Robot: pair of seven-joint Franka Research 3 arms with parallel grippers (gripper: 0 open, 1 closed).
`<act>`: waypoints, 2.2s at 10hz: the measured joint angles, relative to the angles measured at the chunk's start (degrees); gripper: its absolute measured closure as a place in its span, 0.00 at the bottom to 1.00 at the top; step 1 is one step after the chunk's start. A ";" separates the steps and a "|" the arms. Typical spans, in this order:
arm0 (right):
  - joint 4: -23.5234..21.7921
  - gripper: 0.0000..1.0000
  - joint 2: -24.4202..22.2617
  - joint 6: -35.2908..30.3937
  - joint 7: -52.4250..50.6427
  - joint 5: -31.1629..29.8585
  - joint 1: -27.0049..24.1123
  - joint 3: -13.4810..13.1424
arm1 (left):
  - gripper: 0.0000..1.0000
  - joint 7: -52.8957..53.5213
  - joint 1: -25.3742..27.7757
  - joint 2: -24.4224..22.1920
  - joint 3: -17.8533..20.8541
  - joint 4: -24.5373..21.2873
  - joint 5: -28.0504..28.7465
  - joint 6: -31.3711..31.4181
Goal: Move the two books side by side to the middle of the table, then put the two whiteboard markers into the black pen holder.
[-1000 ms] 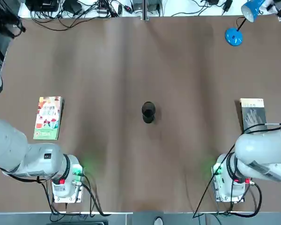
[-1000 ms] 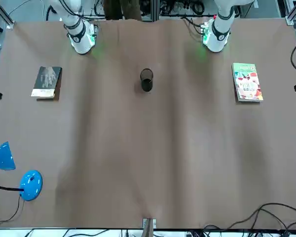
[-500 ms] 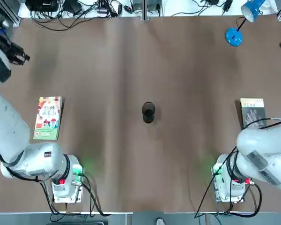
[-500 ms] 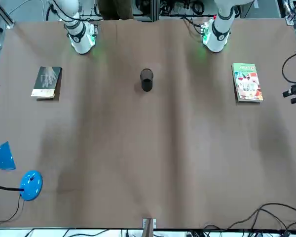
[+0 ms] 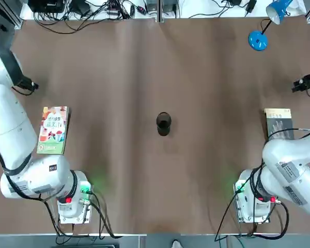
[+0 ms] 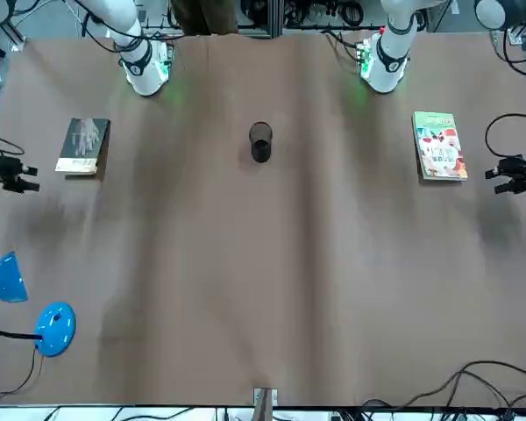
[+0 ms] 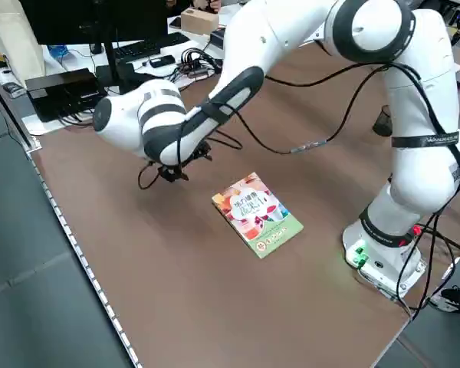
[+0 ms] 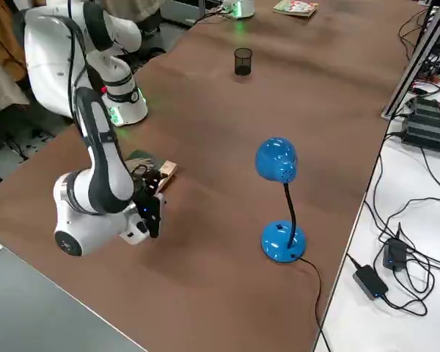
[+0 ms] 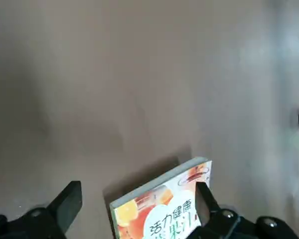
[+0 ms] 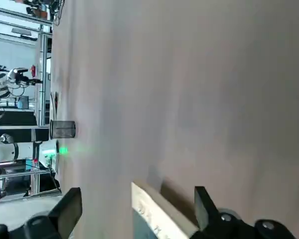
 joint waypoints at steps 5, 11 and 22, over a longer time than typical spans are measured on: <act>-1.24 0.01 6.22 -0.20 -7.65 -0.16 -2.13 -0.03 | 0.00 7.94 5.79 6.59 -0.47 0.07 -0.35 -6.77; -3.08 0.10 6.21 -1.80 -10.67 -2.93 -4.68 0.45 | 0.01 9.63 6.96 11.70 -2.16 0.25 -2.54 -11.06; -1.15 0.84 5.07 -11.82 -11.17 -8.38 -2.39 1.05 | 0.84 14.15 9.60 14.48 -2.39 3.15 -6.13 -18.77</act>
